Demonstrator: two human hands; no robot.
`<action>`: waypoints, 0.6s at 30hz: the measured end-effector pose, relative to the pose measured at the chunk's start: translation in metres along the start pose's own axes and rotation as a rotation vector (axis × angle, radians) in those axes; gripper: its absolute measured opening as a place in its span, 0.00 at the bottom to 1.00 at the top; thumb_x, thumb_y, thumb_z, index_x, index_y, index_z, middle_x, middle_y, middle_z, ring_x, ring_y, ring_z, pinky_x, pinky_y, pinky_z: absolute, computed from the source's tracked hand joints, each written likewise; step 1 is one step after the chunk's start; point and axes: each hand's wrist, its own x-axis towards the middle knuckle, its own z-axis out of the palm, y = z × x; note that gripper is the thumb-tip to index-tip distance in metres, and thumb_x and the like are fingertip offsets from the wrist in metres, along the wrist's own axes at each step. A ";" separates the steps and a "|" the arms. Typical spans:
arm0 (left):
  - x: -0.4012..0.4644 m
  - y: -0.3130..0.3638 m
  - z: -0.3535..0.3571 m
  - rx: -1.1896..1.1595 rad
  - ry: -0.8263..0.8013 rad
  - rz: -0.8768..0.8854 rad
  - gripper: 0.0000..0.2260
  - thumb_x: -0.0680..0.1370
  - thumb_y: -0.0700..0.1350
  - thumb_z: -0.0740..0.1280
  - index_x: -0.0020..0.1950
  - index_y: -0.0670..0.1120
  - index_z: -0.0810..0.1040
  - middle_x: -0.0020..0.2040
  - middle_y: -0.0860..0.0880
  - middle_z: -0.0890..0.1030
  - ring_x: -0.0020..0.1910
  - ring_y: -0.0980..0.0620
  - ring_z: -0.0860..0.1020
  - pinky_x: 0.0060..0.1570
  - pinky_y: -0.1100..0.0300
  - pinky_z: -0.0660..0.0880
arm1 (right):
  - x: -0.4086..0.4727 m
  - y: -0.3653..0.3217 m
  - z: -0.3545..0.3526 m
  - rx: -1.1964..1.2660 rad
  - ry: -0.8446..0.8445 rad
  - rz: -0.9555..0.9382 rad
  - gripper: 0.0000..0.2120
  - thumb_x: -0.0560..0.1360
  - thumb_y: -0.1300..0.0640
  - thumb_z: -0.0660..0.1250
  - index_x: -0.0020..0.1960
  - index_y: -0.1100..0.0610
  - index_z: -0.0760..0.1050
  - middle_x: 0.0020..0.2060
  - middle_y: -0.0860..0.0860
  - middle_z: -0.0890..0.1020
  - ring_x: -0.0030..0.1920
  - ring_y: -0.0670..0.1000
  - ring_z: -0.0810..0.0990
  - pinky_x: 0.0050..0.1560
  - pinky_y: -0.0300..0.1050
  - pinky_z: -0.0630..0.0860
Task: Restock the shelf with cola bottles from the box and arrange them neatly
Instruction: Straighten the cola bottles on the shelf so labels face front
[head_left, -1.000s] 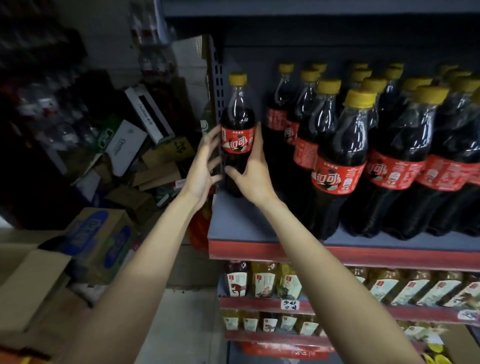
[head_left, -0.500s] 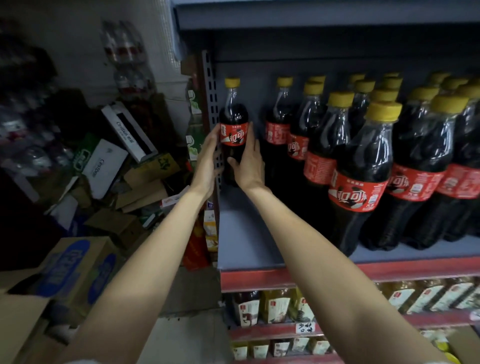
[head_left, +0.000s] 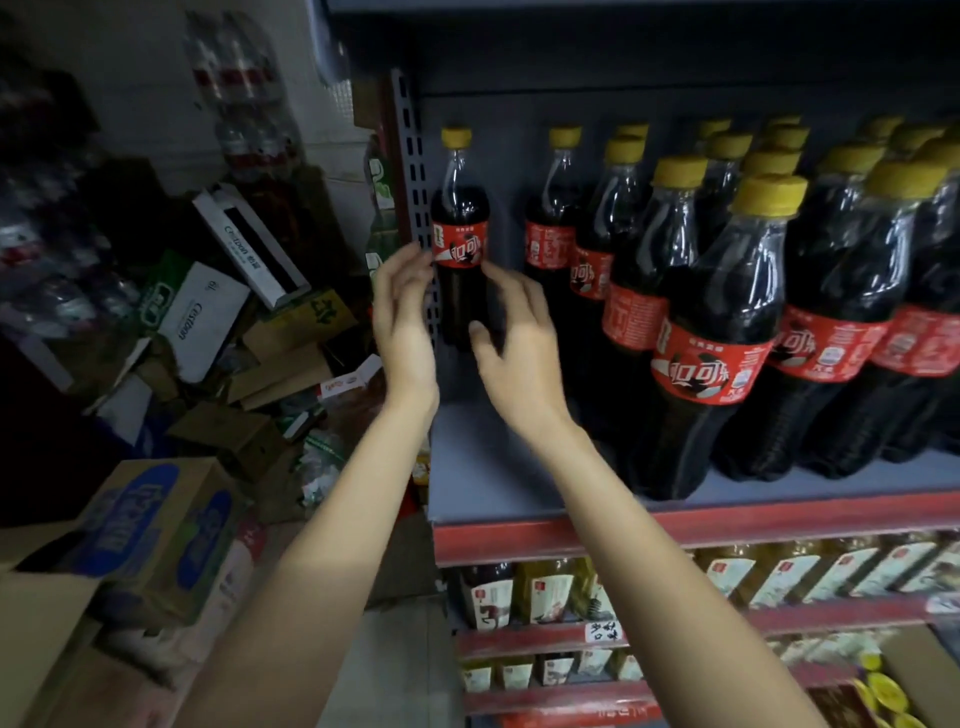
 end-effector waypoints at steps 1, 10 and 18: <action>-0.014 0.006 0.002 -0.020 -0.042 0.010 0.11 0.78 0.43 0.59 0.59 0.45 0.74 0.54 0.50 0.80 0.56 0.55 0.78 0.63 0.56 0.71 | -0.017 -0.006 -0.017 0.033 0.026 -0.058 0.21 0.76 0.68 0.63 0.68 0.60 0.71 0.64 0.55 0.72 0.66 0.51 0.72 0.66 0.48 0.71; -0.110 0.005 0.039 0.158 -0.615 -0.065 0.15 0.75 0.45 0.63 0.61 0.57 0.71 0.59 0.55 0.78 0.58 0.58 0.77 0.57 0.65 0.72 | -0.125 0.022 -0.118 -0.214 0.542 -0.096 0.16 0.77 0.61 0.65 0.64 0.63 0.72 0.56 0.56 0.75 0.58 0.54 0.73 0.57 0.52 0.73; -0.137 0.003 0.054 0.187 -0.572 -0.090 0.20 0.78 0.40 0.66 0.67 0.55 0.67 0.60 0.57 0.75 0.58 0.60 0.76 0.53 0.69 0.72 | -0.118 0.023 -0.138 -0.201 0.198 0.093 0.45 0.73 0.55 0.73 0.77 0.43 0.45 0.61 0.47 0.74 0.61 0.46 0.76 0.55 0.38 0.75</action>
